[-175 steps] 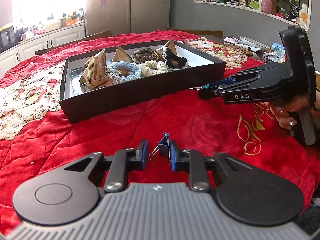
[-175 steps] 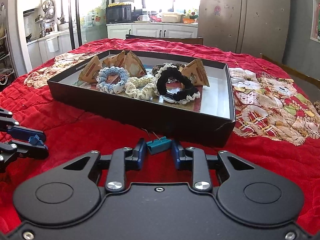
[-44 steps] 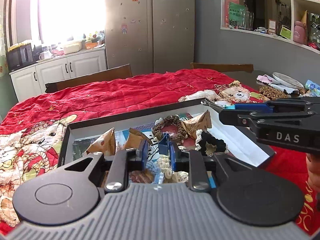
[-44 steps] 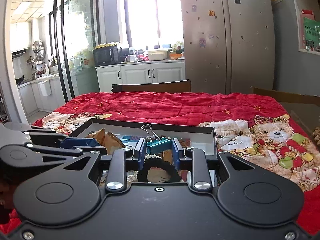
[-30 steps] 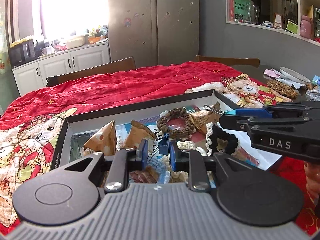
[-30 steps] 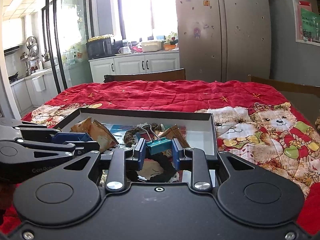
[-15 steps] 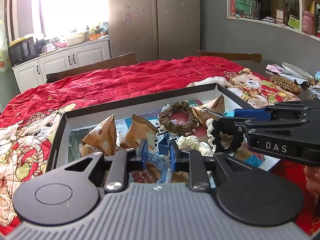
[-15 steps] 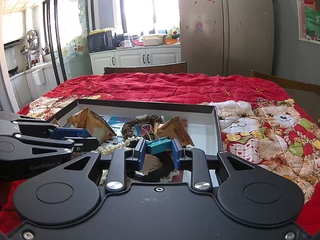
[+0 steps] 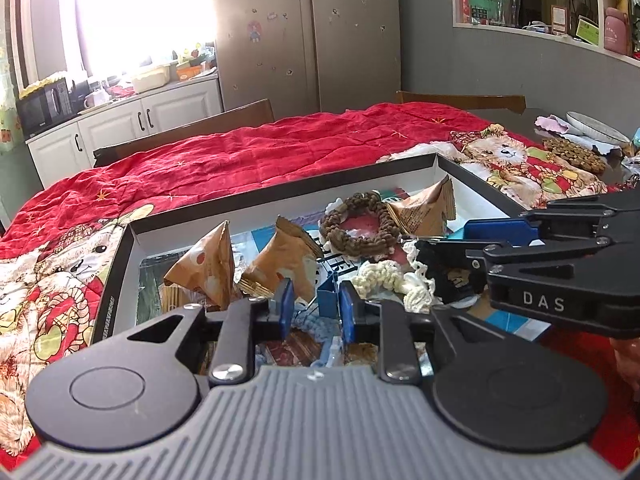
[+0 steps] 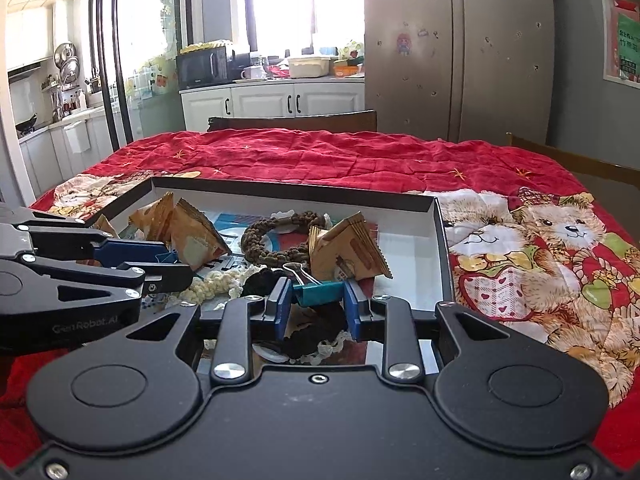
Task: Organize objects
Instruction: 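Lower both binder clips into the box and open both grippers, then withdraw both open grippers up and away from the box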
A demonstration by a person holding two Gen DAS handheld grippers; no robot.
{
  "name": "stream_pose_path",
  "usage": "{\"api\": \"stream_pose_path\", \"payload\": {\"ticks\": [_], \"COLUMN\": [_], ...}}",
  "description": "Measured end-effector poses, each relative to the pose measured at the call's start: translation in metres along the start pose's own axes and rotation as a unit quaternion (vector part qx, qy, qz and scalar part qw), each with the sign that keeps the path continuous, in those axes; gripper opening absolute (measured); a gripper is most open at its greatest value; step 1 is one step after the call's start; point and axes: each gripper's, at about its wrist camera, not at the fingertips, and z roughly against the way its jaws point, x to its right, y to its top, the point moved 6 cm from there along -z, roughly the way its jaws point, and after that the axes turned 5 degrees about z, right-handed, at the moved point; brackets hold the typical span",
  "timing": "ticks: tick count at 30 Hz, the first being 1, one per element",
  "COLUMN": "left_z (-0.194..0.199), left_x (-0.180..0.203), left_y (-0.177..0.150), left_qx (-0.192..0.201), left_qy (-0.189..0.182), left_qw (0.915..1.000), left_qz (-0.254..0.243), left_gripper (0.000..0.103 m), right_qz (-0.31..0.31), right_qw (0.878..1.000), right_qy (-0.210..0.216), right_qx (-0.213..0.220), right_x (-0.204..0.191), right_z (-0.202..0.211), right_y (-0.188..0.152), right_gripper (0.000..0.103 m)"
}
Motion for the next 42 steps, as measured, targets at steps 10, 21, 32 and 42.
{"api": "stream_pose_path", "payload": {"ticks": [10, 21, 32, 42], "left_z": [0.005, 0.026, 0.059, 0.101], "left_x": [0.002, -0.002, -0.021, -0.033], "left_y": [0.001, 0.009, 0.013, 0.014], "left_qx": [0.007, 0.032, 0.048, 0.069], "left_qy": [-0.003, 0.02, 0.057, 0.073], "left_qw": [1.0, 0.9993, 0.9968, 0.9941], "left_qz": [0.0, 0.006, 0.029, 0.041], "left_gripper": [0.062, 0.084, 0.095, 0.103], "right_qz": [-0.008, -0.022, -0.015, 0.002], "right_qw": [1.0, 0.999, 0.999, 0.999], "right_qy": [0.004, 0.008, 0.001, -0.001], "right_qx": [0.011, 0.033, 0.044, 0.05], "right_x": [0.002, 0.003, -0.006, -0.02], "right_z": [0.005, 0.025, 0.06, 0.105], "right_y": [0.003, 0.013, 0.026, 0.034], "right_gripper": [0.041, 0.056, 0.077, 0.085]}}
